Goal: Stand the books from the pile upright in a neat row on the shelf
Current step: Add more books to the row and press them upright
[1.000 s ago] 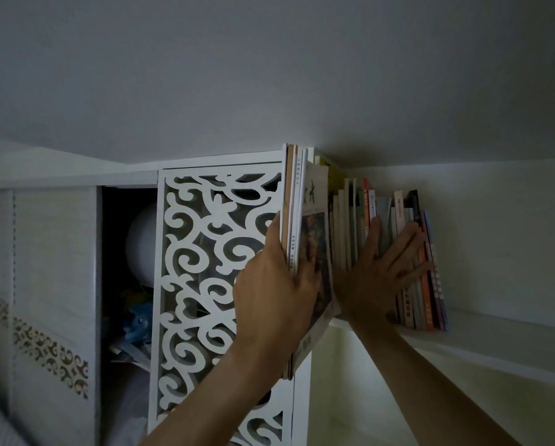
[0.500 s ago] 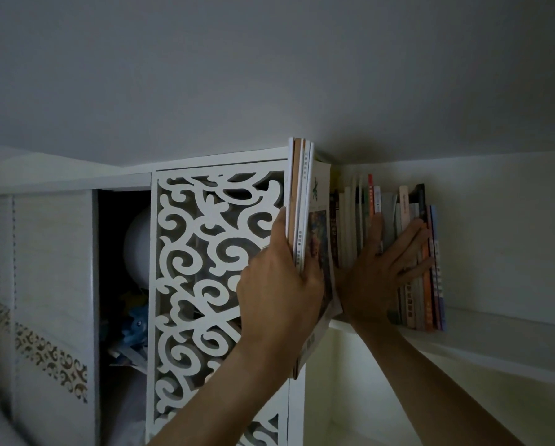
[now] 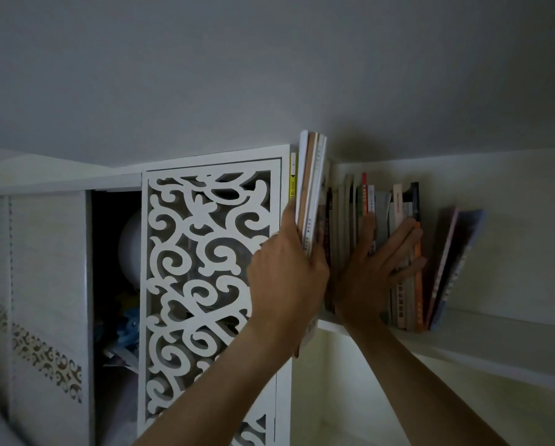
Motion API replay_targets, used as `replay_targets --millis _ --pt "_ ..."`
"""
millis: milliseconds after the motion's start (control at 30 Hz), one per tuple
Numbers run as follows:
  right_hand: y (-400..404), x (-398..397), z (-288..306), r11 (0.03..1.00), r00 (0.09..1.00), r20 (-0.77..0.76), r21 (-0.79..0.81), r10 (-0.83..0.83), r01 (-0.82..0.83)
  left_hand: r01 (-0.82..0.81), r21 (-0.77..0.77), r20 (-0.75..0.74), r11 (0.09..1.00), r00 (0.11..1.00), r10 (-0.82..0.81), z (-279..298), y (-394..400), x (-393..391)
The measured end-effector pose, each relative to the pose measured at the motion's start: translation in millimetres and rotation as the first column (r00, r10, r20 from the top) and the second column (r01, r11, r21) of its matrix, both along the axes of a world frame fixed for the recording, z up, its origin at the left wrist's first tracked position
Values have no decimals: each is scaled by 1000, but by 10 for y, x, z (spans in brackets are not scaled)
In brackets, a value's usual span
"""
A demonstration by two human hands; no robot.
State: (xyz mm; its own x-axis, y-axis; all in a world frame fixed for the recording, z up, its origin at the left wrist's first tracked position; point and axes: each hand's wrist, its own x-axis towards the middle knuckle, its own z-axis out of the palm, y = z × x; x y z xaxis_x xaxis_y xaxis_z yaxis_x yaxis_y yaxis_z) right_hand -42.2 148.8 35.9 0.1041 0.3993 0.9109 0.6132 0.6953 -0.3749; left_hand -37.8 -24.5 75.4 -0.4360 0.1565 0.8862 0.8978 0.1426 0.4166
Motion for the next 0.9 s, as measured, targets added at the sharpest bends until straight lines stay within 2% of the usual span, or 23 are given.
replay_targets --millis 100,200,400,467,567,667,733,900 --pt "-1 1 -8 1000 1000 -11 7 -10 10 -3 6 -14 1000 1000 3 -69 187 -78" --pt "10 7 -16 1000 1000 8 0 -23 23 -5 28 34 1000 999 4 -66 344 -234" --pt "83 -33 -34 995 995 2 36 -98 98 -19 -39 82 999 996 22 -106 667 -568" --pt "100 -35 -44 992 993 6 44 -117 117 -26 7 96 1000 995 26 -154 780 -540" --pt "126 -2 -63 990 991 25 59 -129 128 47 146 132 988 989 -67 -219 929 -504" --pt "117 32 -62 991 993 20 63 -118 117 167 256 35 952 983 -182 -226 1075 -494" --pt "100 78 -63 994 995 34 62 -92 90 217 277 -40 936 976 -214 -221 1159 -532" --pt "87 260 -69 994 992 108 89 -65 55 290 300 -21 909 954 -298 -229 1337 -692"
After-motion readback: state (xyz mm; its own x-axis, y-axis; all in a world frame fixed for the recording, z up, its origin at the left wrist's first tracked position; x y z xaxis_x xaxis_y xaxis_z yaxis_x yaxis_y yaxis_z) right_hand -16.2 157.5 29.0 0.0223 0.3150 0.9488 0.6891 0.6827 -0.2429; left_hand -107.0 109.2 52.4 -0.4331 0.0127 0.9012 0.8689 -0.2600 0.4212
